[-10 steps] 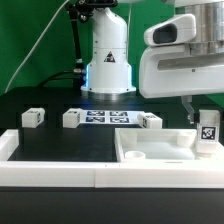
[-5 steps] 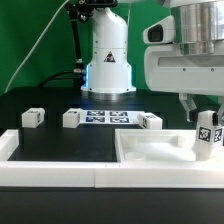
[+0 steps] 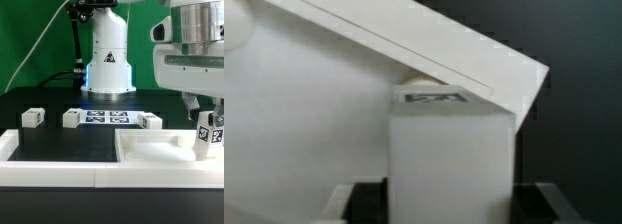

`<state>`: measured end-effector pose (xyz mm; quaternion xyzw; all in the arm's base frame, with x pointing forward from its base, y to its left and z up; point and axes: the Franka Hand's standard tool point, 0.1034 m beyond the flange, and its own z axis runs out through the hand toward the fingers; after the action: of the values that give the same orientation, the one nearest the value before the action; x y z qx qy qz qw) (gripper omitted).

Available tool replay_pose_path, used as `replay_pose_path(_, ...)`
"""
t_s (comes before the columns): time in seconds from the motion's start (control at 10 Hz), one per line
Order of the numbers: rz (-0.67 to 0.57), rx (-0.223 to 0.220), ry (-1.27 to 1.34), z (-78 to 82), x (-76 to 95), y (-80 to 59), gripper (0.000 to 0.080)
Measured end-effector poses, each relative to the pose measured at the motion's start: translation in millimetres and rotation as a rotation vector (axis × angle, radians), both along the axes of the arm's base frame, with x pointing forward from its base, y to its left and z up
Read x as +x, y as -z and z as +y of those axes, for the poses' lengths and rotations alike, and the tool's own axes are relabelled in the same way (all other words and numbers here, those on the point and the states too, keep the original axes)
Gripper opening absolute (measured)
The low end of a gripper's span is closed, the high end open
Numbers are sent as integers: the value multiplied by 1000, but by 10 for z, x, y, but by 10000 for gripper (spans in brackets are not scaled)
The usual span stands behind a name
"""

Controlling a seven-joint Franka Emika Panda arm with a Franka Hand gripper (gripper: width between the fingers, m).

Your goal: Assemble one leg

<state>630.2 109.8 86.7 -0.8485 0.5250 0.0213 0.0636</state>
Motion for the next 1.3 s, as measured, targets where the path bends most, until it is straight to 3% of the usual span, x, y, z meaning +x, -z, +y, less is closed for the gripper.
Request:
replay_pose_path(0.1, 4, -1, -64, 20, -20, 2, 491)
replay_pose_path(0.2, 19, 1, -99, 53, -40, -11, 491)
replay_pose_path(0.3, 7, -2, -197, 62, -34, -20, 619)
replay_pose_path(0.9, -53, -75, -916, 172, -78, 2, 649)
replay_pose_path(1.1, -75, -80, -1142, 155, -75, 12, 649)
replay_pose_path(1.3, -107, -94, -1179, 114, -56, 42, 649)
